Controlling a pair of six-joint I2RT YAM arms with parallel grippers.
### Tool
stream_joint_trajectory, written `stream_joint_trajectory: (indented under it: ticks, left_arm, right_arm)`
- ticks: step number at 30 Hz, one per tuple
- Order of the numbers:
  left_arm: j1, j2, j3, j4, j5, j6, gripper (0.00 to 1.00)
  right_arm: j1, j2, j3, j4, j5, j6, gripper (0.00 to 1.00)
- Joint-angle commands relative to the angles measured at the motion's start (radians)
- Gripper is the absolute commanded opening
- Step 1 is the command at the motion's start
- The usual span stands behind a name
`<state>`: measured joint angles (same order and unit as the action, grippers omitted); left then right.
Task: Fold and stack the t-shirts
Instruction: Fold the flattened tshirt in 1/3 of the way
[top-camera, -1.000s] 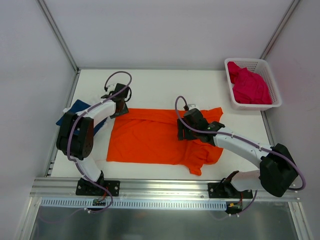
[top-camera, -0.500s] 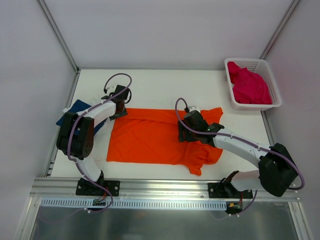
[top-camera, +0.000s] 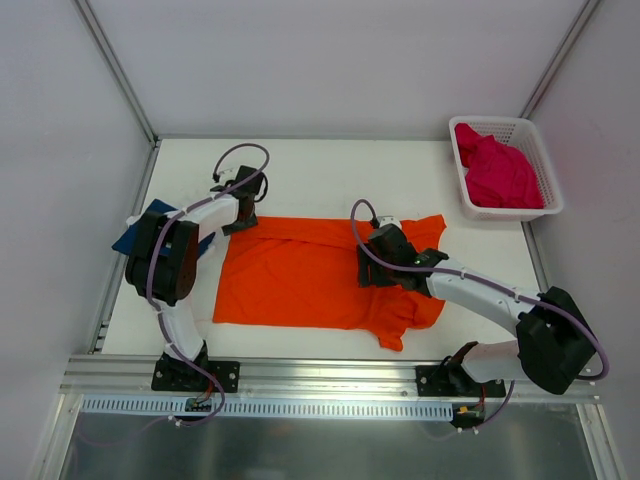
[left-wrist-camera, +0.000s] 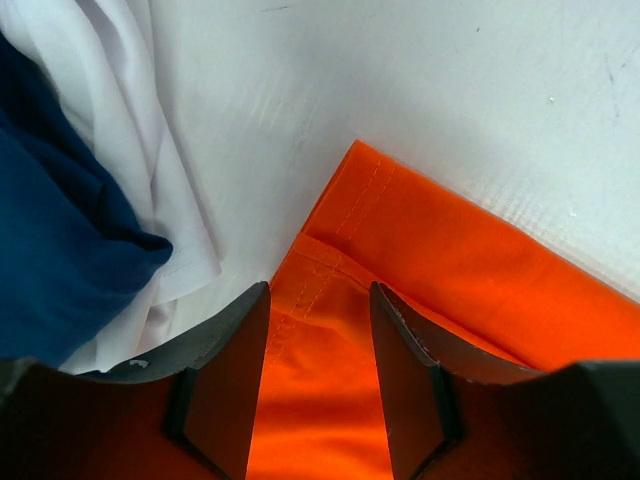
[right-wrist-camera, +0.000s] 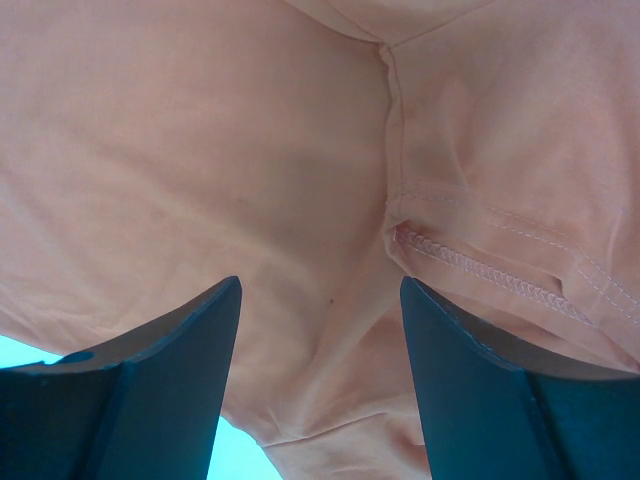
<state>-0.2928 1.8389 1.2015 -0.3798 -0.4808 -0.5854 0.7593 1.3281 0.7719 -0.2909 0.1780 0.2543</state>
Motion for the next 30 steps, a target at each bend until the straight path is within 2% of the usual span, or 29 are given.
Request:
stream_joint_trajectory:
  ticks: [1, 4, 7, 8, 9, 12, 17, 28, 30]
  left_arm:
    - [0.012, 0.023, 0.038, -0.011, -0.016, 0.013, 0.45]
    - [0.012, 0.026, 0.036, -0.013, -0.015, 0.010, 0.45]
    - [0.011, 0.019, 0.029, -0.011, -0.015, 0.007, 0.34]
    - [0.012, 0.016, 0.027, -0.013, -0.016, 0.010, 0.25]
    - [0.011, 0.011, 0.027, -0.011, -0.019, 0.009, 0.20]
    - [0.012, -0.003, 0.018, -0.013, -0.021, 0.009, 0.11]
    - [0.012, -0.035, -0.017, -0.013, -0.021, -0.005, 0.07]
    - [0.011, -0.187, -0.167, -0.011, -0.002, -0.057, 0.07]
    - [0.009, -0.207, -0.177, -0.011, -0.001, -0.060, 0.08]
  right_arm:
    - [0.006, -0.020, -0.003, 0.022, -0.003, 0.014, 0.68]
    - [0.006, -0.018, -0.003, 0.024, -0.005, 0.014, 0.68]
    - [0.006, -0.017, -0.008, 0.029, -0.003, 0.019, 0.68]
    - [0.005, -0.012, -0.010, 0.033, -0.003, 0.020, 0.68]
    - [0.006, -0.010, -0.011, 0.035, -0.003, 0.022, 0.68]
    - [0.006, 0.002, -0.011, 0.042, -0.012, 0.022, 0.68]
    - [0.006, 0.017, -0.014, 0.055, -0.020, 0.025, 0.68]
    - [0.006, 0.039, 0.035, 0.061, 0.024, -0.001, 0.68]
    - [0.006, 0.060, 0.073, 0.061, 0.046, -0.012, 0.60]
